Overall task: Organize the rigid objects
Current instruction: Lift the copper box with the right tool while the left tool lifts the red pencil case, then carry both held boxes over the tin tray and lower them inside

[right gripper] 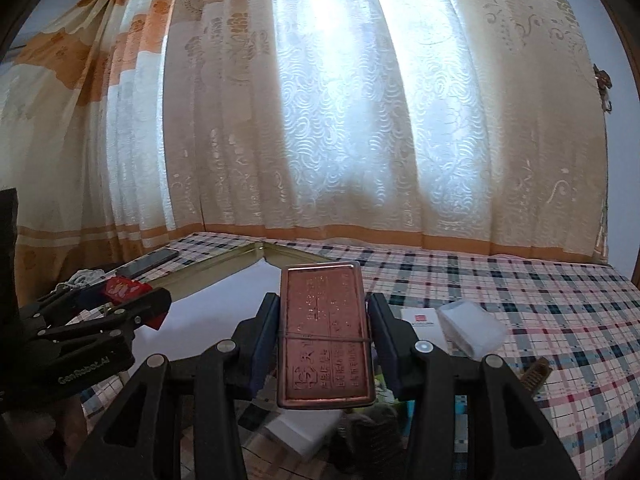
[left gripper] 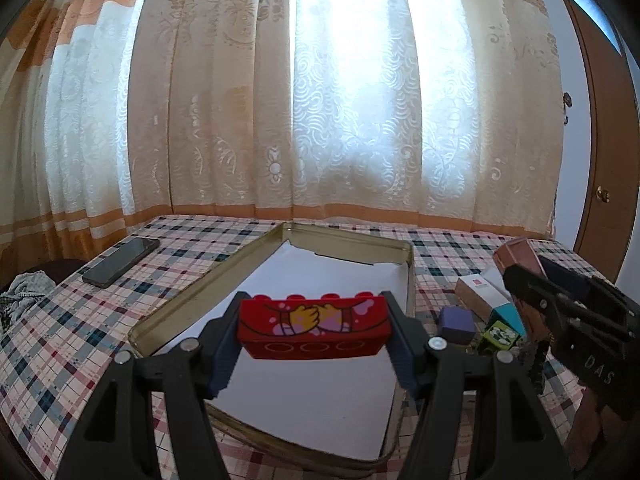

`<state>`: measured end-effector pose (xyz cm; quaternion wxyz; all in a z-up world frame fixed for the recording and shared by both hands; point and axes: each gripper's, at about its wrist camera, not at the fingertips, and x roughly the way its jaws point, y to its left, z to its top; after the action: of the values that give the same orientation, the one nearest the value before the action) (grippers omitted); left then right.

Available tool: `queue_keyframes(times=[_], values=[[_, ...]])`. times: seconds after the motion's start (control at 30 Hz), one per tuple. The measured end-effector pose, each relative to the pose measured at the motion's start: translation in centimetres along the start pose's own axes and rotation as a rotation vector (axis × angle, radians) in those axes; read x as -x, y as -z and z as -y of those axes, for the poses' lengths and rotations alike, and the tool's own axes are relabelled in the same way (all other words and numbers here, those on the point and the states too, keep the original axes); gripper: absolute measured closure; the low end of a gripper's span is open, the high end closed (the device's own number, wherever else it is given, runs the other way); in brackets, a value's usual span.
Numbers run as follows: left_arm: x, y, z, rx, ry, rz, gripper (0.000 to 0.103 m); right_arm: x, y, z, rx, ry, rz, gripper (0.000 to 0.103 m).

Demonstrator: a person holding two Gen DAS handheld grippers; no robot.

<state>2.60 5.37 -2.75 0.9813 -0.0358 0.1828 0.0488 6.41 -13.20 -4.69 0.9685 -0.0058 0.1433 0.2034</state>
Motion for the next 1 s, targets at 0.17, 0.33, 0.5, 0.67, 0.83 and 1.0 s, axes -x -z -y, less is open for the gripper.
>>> queue_keyframes(times=[0.17,0.33,0.5,0.67,0.83,1.0], values=[[-0.1,-0.1,-0.5,0.003,-0.01,-0.001,0.039,-0.4,-0.1,-1.1,0.012,-0.021,-0.002,0.055],[-0.1,-0.1,-0.8,0.003,-0.019,-0.002,0.039,-0.6,-0.1,-1.8,0.021,-0.038,-0.001,0.055],[-0.3,-0.2,-1.2,-0.008,-0.034,-0.003,0.039,-0.9,-0.1,-2.3,0.021,-0.048,-0.003,0.055],[-0.5,-0.3,-2.0,-0.005,-0.05,-0.008,0.039,-1.1,-0.2,-2.7,0.022,-0.058,-0.004,0.055],[-0.7,-0.3,-2.4,-0.007,-0.059,-0.012,0.039,-1.3,-0.2,-3.3,0.025,-0.069,-0.008,0.055],[-0.9,-0.3,-2.7,-0.012,-0.065,-0.019,0.039,-1.6,-0.3,-3.8,0.028,-0.08,-0.012,0.055]])
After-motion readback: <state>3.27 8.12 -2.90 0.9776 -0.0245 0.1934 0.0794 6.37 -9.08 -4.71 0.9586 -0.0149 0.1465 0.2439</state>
